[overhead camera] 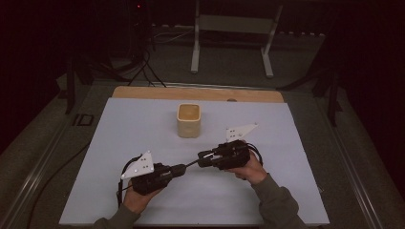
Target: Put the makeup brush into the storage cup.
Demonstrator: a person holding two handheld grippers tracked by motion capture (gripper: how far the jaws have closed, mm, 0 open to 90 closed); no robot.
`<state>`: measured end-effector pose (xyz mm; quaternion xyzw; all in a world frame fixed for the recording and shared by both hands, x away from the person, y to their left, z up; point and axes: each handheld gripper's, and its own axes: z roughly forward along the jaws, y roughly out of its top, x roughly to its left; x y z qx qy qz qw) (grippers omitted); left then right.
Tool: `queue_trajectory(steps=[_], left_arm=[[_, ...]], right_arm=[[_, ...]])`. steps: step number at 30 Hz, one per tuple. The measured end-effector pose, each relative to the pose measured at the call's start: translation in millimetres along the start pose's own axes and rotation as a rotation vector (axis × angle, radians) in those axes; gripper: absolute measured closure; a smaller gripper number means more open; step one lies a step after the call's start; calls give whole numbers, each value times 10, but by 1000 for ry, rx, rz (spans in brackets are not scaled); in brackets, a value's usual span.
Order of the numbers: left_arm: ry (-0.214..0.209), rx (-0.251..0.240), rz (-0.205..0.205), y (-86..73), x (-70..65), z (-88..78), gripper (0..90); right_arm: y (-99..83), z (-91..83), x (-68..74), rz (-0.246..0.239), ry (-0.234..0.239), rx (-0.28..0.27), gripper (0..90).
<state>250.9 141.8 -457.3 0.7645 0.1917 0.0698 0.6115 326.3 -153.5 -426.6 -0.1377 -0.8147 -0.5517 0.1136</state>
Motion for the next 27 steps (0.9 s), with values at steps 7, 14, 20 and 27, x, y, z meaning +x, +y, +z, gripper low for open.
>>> queue_trajectory(steps=[7, 14, 20, 27], left_arm=[[-20, 42, -17, -38, 41, 45, 789], [72, 100, 5, -53, 16, 100, 559], [133, 135, 29, -47, -7, 130, 470], [202, 186, 57, -12, -63, 199, 443]], right_arm=[[-3, -45, 11, -21, 117, -26, 846], [6, -2, 55, -60, 66, 45, 850], [19, 21, 57, -71, 33, 89, 850], [33, 46, 62, -69, -19, 144, 850]])
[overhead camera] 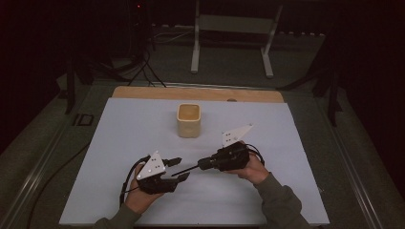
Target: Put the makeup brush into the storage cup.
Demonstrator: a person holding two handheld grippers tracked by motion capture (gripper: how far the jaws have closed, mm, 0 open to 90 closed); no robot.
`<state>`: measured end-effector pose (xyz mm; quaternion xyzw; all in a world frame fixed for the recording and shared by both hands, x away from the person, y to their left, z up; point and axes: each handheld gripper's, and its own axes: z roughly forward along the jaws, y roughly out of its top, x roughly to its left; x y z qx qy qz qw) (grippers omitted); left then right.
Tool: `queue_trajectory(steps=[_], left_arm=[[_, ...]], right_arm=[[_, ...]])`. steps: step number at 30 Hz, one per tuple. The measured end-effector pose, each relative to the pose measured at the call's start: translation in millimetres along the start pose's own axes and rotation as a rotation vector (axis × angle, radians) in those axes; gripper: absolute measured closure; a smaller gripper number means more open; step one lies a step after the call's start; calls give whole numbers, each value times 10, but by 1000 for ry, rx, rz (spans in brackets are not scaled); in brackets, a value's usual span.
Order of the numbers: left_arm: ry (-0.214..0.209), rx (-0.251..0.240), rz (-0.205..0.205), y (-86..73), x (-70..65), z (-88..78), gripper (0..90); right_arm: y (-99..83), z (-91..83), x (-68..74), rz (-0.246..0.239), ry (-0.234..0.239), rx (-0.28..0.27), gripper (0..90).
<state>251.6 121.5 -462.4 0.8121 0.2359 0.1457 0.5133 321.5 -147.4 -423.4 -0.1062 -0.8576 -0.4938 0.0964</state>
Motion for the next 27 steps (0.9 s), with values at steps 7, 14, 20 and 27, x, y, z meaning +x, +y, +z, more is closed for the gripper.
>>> queue_trajectory(steps=[7, 14, 20, 27], left_arm=[[127, 78, 68, 61, -140, 95, 528], [156, 131, 111, 102, -245, 179, 591], [187, 182, 104, 101, -254, 231, 665], [219, 186, 121, 139, -286, 247, 706]], right_arm=[[74, 42, 35, -4, -65, 40, 850], [125, 162, 62, 2, -118, 120, 850], [172, 241, 88, -15, -171, 178, 849], [244, 321, 134, -52, -224, 227, 850]])
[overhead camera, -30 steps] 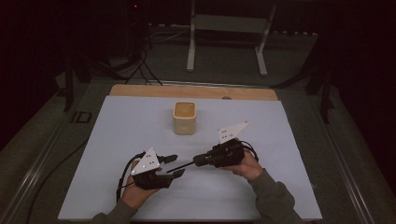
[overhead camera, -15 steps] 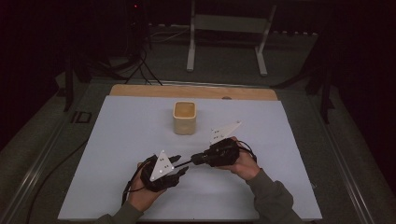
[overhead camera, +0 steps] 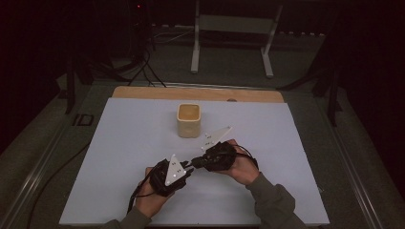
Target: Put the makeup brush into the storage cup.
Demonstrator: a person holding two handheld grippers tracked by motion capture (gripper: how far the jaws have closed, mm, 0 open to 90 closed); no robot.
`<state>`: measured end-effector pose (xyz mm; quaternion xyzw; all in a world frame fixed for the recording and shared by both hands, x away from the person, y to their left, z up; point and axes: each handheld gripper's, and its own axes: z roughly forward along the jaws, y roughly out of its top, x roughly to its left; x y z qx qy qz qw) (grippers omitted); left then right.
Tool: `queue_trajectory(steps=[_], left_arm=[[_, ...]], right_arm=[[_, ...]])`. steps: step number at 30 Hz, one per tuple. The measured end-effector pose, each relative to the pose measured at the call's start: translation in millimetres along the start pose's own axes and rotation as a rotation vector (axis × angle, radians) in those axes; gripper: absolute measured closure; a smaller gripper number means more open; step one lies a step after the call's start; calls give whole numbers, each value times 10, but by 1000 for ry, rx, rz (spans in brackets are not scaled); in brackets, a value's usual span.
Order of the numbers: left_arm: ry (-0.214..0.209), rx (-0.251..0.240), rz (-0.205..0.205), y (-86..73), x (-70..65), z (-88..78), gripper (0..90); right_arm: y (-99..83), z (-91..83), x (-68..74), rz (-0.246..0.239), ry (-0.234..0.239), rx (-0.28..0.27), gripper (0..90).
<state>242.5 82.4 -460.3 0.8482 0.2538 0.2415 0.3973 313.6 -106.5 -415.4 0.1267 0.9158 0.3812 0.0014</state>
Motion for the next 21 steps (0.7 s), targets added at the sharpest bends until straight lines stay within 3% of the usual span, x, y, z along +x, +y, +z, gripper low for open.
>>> queue_trajectory(steps=[6, 10, 12, 14, 15, 18, 21], left_arm=[[18, 9, 4, 20, -6, 9, 786], [-5, 19, 20, 25, -23, 36, 844], [-3, 20, 18, 28, -45, 53, 864], [-4, 16, 6, 26, -32, 58, 866], [-1, 15, -2, 24, -20, 54, 867], [0, 8, -28, 10, 26, 41, 867], [-2, 6, -47, -3, 59, 37, 868]], right_arm=[[57, 38, 32, -27, -12, 29, 850], [61, 52, 34, -28, -7, 34, 830], [63, 53, 28, -15, 17, 21, 552], [59, 55, 46, -12, 16, 23, 366], [54, 53, 52, -23, 3, 18, 305], [30, 32, 50, 1, -44, -1, 130], [7, 9, 38, 14, -57, -11, 105]])
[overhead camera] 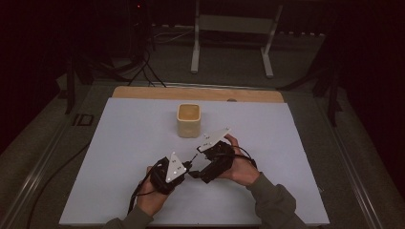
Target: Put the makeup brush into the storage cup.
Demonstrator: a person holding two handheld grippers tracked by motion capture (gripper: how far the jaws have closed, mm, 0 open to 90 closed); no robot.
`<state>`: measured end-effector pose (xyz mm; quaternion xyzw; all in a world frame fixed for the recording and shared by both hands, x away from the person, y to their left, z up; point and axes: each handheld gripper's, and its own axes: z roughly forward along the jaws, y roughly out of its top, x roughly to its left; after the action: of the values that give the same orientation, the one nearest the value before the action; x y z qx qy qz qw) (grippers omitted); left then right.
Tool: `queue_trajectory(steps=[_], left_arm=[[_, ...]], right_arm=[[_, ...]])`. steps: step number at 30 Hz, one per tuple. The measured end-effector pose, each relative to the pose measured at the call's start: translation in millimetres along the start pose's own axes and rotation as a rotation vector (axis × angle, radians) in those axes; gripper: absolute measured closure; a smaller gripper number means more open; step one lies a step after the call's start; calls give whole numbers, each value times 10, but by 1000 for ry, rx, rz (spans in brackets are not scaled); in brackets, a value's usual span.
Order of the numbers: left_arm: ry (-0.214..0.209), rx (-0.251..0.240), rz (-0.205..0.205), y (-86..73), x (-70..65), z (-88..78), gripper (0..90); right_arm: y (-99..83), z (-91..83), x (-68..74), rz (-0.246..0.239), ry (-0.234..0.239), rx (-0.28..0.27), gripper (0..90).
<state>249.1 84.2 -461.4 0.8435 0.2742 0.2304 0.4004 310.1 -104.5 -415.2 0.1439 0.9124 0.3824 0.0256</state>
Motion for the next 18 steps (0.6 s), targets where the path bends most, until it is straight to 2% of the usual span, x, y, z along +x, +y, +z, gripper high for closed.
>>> queue_trajectory(steps=[10, 18], left_arm=[[4, -14, -45, -23, 64, -14, 867], [5, -18, -63, -32, 81, -17, 867]], right_arm=[[-96, -63, -8, 18, -70, -36, 98], [-195, -115, -13, 28, -95, -38, 98]])
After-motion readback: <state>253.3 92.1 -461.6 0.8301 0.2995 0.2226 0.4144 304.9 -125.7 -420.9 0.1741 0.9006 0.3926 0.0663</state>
